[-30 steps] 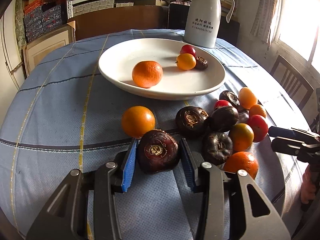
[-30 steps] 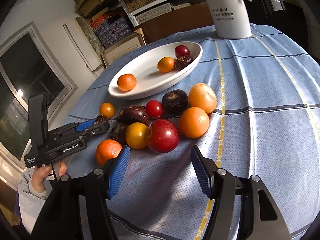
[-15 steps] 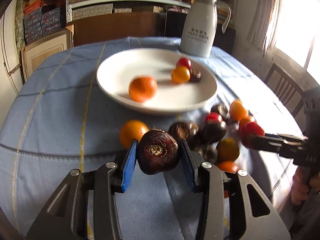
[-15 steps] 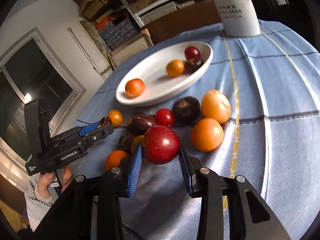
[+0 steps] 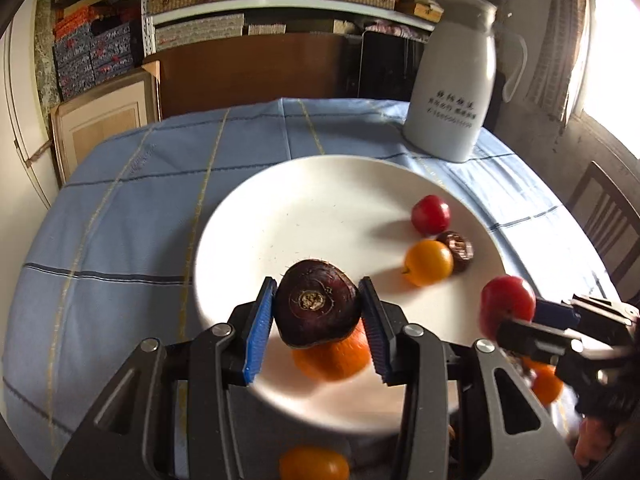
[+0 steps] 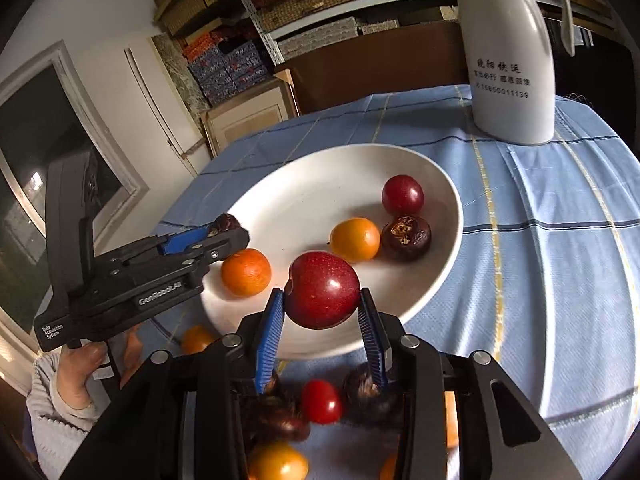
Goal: Organize fruits
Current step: 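Place the dark brown fruit on the plate while the right tool places a red plum, then grasp an orange with the left tool while the right tool grasps a tangerine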
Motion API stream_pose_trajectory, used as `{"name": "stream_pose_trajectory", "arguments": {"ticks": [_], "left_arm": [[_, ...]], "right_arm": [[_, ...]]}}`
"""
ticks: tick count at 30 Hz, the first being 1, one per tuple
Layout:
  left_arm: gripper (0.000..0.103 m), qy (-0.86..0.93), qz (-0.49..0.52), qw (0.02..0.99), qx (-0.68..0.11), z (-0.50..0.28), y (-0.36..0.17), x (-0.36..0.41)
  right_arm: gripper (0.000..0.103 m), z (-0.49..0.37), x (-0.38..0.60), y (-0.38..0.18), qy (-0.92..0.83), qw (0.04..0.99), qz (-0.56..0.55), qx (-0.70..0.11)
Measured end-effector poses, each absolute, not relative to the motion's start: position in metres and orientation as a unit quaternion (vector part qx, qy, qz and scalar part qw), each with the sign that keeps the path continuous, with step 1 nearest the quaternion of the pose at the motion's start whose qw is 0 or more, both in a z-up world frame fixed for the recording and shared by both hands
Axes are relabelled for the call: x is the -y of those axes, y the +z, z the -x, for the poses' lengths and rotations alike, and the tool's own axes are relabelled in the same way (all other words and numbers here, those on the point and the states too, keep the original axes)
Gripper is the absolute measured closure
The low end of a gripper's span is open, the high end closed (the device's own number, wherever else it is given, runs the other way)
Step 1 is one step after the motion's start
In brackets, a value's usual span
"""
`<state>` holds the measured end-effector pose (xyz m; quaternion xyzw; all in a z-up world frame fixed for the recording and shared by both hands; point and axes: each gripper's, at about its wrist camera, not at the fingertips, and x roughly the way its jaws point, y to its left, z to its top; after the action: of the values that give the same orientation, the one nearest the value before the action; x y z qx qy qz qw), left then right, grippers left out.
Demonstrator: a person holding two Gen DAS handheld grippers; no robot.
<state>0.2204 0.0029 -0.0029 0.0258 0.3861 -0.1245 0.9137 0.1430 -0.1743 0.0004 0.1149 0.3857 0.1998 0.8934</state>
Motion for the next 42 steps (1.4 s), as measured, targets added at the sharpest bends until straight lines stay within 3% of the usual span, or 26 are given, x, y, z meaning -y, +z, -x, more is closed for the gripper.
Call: {"name": "stream_pose_trajectory", "arguments": {"ticks": [1,3,13,16,32,42], "left_arm": [[0.059,-0.122,-0.024,0.912,-0.391,-0.223,-0.008,-0.005],[0.042,-0.122,-0.013,0.913,-0.389,-0.221,-0.009,-0.013],[0.04,-0.107,-0.022,0.928,-0.355,-0.19,0.01,-0.026],[0.029,-0.101,-0.029,0.931,-0.351,-0.173,0.008,-0.027],[0.027,-0.088,-0.045,0.919,-0.382,-0.119,-0.028,-0.034],[0.021,-0.086,-0.04,0.916,-0.39,-0.122,-0.034,-0.034]], "right_arm": [[0.06,-0.143,0.174,-0.001,0.198,0.895,-0.112,-0.383],[0.053,-0.139,0.177,0.001,0.196,0.898,-0.114,-0.378],[0.045,-0.121,0.199,0.009,0.189,0.907,-0.14,-0.349],[0.045,-0.119,0.204,0.01,0.184,0.908,-0.15,-0.345],[0.043,-0.093,0.225,-0.001,0.164,0.909,-0.182,-0.338],[0.034,-0.053,0.222,-0.02,0.159,0.908,-0.157,-0.353]]}}
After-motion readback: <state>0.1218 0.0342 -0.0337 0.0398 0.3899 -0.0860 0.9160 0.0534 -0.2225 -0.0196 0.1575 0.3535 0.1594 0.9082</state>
